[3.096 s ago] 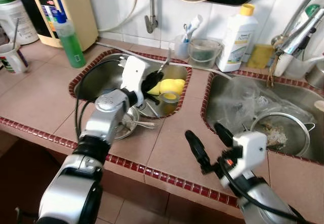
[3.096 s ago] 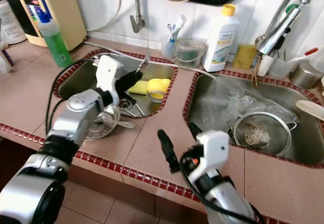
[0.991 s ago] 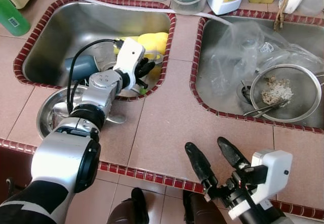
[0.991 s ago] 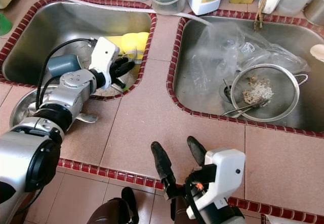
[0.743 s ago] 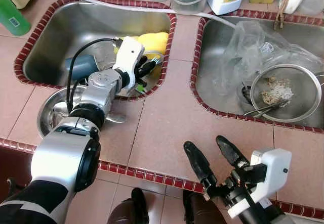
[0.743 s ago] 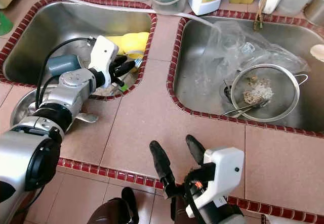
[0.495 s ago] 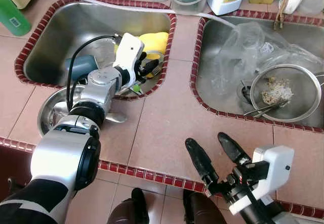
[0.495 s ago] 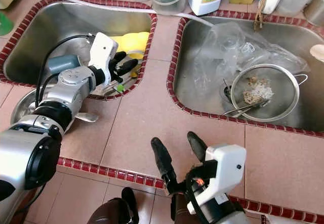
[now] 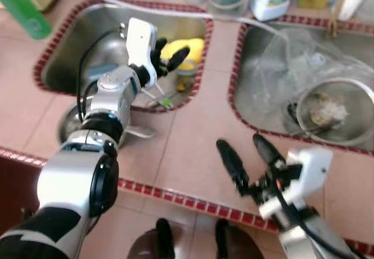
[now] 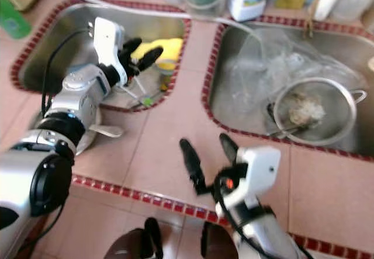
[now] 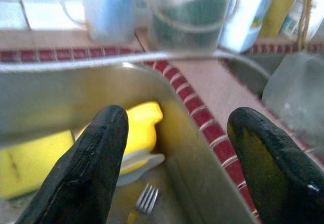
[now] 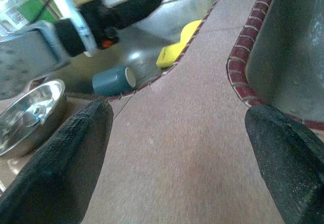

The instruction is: Kitchen organization

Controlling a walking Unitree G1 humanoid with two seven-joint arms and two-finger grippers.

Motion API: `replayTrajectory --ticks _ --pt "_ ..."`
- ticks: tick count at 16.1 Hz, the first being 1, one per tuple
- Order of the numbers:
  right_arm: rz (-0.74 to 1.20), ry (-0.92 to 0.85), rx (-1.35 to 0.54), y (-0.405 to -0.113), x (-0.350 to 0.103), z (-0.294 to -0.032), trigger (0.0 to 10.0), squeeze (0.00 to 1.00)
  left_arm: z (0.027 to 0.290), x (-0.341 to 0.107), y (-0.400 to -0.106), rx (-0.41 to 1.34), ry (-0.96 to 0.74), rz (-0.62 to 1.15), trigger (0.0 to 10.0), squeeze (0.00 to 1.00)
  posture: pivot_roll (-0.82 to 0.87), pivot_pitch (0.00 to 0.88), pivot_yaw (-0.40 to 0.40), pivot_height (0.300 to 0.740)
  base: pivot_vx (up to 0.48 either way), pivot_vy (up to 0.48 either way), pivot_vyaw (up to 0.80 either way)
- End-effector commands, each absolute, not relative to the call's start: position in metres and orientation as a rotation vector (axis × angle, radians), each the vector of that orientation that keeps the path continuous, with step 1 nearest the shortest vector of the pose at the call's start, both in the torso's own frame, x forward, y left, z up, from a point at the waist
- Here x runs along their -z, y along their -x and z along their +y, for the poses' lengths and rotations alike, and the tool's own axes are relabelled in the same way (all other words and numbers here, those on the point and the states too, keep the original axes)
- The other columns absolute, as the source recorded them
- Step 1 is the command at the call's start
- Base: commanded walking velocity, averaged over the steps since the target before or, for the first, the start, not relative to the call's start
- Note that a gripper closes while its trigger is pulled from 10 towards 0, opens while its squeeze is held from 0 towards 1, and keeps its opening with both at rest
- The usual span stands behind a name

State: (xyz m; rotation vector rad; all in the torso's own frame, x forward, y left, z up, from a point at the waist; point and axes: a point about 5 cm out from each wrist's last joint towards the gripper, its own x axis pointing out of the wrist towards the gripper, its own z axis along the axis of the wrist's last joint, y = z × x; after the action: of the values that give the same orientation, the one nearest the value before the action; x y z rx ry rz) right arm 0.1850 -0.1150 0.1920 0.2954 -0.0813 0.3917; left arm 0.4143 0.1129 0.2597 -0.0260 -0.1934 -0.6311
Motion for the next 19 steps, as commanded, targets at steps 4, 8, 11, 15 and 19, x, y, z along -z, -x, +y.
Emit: replayTrajectory --ticks 4,8,11,15,19 --pt "-0.091 -0.279 -0.373 -0.201 -0.18 -0.117 10.0 0.0 0.107 -0.248 -0.408 0.648 0.118 -0.217 10.0 1.0 -0.27 0.103 0.126 0.74 0.0 0.0 0.0" --pt "-0.16 -0.254 -0.318 -0.228 -0.182 -0.122 10.0 0.0 0.105 -0.233 -0.402 0.607 0.139 -0.224 10.0 1.0 -0.26 0.036 0.118 0.74 0.0 0.0 0.0" --pt "-0.192 -0.218 -0.247 -0.25 -0.176 -0.129 10.0 0.0 0.105 -0.217 -0.394 0.557 0.135 -0.227 10.0 0.0 -0.24 0.0 0.102 0.74 0.0 0.0 0.0" --pt "-0.196 -0.176 -0.193 -0.262 -0.166 -0.133 10.0 0.0 0.103 -0.195 -0.381 0.507 0.137 -0.204 10.0 0.0 -0.23 0.0 0.091 0.74 0.0 0.0 0.0" --pt "-0.185 -0.1 -0.109 -0.271 -0.147 -0.142 10.0 0.0 0.108 -0.176 -0.364 0.457 0.128 -0.187 10.0 0.0 -0.22 0.0 0.079 0.74 0.0 0.0 0.0"
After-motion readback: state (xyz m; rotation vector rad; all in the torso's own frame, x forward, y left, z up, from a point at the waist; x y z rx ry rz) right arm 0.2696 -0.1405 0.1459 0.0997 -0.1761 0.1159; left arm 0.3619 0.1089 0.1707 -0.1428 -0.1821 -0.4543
